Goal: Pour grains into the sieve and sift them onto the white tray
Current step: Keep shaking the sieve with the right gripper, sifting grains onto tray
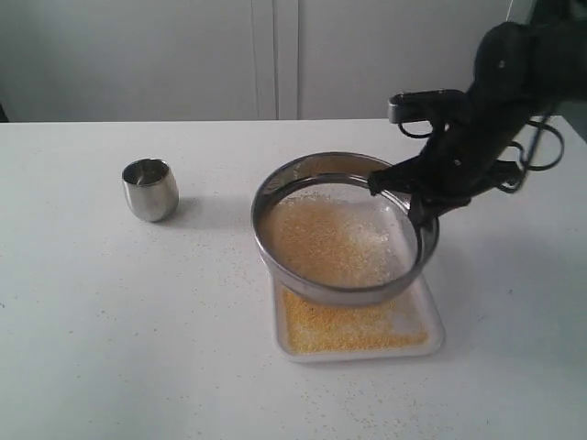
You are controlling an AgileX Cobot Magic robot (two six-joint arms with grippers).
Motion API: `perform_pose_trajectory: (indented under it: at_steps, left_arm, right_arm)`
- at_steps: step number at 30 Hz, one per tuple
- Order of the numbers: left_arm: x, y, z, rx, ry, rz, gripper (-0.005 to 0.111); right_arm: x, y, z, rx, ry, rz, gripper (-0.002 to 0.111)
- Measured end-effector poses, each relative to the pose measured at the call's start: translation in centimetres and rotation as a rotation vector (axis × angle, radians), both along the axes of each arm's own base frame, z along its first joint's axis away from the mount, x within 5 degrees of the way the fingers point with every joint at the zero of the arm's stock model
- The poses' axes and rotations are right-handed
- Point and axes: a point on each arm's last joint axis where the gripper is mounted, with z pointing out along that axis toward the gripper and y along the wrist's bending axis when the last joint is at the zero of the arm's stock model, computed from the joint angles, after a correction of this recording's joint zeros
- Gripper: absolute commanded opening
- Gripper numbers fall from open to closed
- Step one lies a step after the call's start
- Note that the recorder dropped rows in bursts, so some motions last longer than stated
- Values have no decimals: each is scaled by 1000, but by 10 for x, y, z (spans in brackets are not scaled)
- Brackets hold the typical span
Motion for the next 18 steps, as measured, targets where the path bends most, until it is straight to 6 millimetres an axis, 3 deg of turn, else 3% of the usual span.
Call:
perform_pose_trajectory:
  at_steps: [3,5,9,11,15,18]
  left_arm:
    - [0,0,0,0,0,0,0]
    - [0,0,0,0,0,0,0]
    - [0,0,0,0,0,0,0]
    - [0,0,0,0,0,0,0]
    - [0,0,0,0,0,0,0]
    - [0,0,0,0,0,0,0]
  right_arm:
    - [30,-4,-17,1,114,-76,0]
    - [21,-13,-21,-33,164,-73,0]
    - [-19,-19,-4,-2,65,-12,0]
    - [-16,-15,-4,32,26,-22,0]
    - [22,-14,-27,56,150,-98,0]
    - [4,-23,-43,-1,231,-84,0]
